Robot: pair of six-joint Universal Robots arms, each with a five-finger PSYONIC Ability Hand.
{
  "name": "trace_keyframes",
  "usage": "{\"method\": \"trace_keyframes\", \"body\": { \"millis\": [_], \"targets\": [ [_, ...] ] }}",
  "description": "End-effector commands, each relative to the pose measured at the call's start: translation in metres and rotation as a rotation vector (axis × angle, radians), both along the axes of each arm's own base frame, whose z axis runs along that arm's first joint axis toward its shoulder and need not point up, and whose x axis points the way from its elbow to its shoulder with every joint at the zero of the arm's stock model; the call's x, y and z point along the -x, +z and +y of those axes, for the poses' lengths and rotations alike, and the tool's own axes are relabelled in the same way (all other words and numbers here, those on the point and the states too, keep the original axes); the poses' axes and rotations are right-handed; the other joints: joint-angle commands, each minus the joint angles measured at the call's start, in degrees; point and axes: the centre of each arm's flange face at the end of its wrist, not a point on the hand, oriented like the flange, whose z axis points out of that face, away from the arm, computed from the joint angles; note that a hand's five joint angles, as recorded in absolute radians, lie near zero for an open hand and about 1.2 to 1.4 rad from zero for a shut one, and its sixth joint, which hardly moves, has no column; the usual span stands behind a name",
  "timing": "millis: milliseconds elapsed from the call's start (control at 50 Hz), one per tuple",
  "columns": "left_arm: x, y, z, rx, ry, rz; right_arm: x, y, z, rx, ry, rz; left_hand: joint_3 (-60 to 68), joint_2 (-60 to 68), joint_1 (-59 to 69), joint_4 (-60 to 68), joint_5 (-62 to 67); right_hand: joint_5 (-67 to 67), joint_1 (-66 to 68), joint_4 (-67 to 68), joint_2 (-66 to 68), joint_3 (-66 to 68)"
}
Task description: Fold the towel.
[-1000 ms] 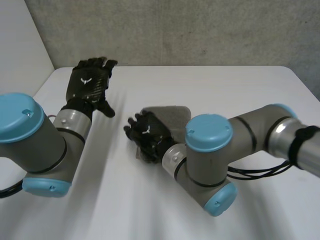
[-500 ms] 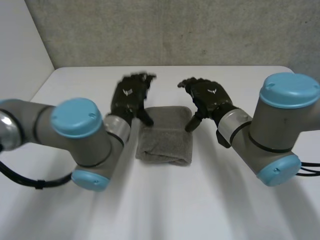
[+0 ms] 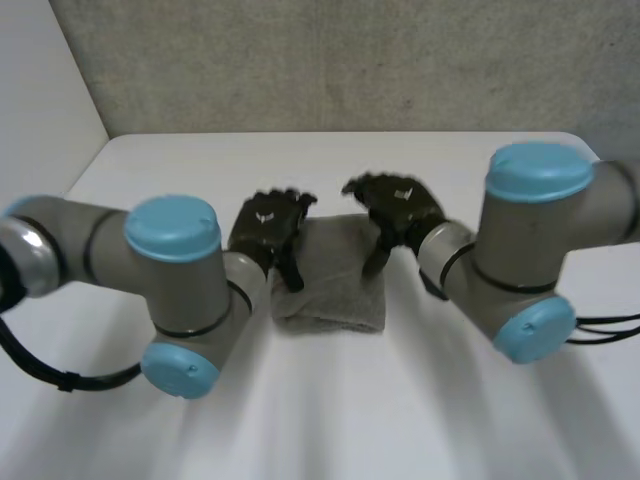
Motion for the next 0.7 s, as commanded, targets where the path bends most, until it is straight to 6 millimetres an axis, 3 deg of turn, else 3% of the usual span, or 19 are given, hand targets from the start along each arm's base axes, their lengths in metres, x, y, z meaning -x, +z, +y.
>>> {"method": "trace_keyframes", "body": {
  "millis": [20, 80, 120, 240, 360, 500, 700],
  "targets": [
    [-0.022, 0.091, 0.023, 0.138, 0.014, 0.099, 0.036, 0.087, 0.018, 0.179, -0.146, -0.088, 0.74, 0.76, 0.59, 0.73, -1.27, -3.35, -2.86, -4.41, -3.61, -3.55],
    [-0.031, 0.107, 0.026, 0.162, 0.027, 0.114, 0.049, 0.1, 0.018, 0.209, -0.197, -0.094, 0.74, 0.76, 0.59, 0.73, -1.27, -3.35, -2.86, -4.41, -3.61, -3.55],
    [-0.052, 0.134, 0.027, 0.201, 0.079, 0.137, 0.069, 0.118, 0.019, 0.259, -0.272, -0.091, 0.74, 0.76, 0.59, 0.73, -1.27, -3.35, -2.86, -4.41, -3.61, -3.55],
    [-0.084, 0.16, 0.032, 0.222, 0.176, 0.147, 0.085, 0.131, 0.028, 0.321, -0.317, -0.033, 0.74, 0.76, 0.59, 0.73, -1.27, -3.35, -2.86, -4.41, -3.61, -3.55],
    [-0.089, 0.159, 0.037, 0.198, 0.185, 0.13, 0.09, 0.13, 0.031, 0.309, -0.34, 0.001, 0.74, 0.76, 0.59, 0.73, -1.27, -3.35, -2.86, -4.41, -3.61, -3.55],
    [-0.09, 0.156, 0.037, 0.18, 0.188, 0.118, 0.104, 0.129, 0.02, 0.299, -0.397, 0.017, 0.74, 0.76, 0.59, 0.73, -1.27, -3.35, -2.86, -4.41, -3.61, -3.55],
    [-0.09, 0.159, 0.038, 0.19, 0.19, 0.123, 0.104, 0.129, 0.019, 0.295, -0.4, 0.013, 0.58, 0.59, 0.43, 0.57, -1.44, -3.35, -2.86, -4.41, -3.61, -3.55]
  ]
}}
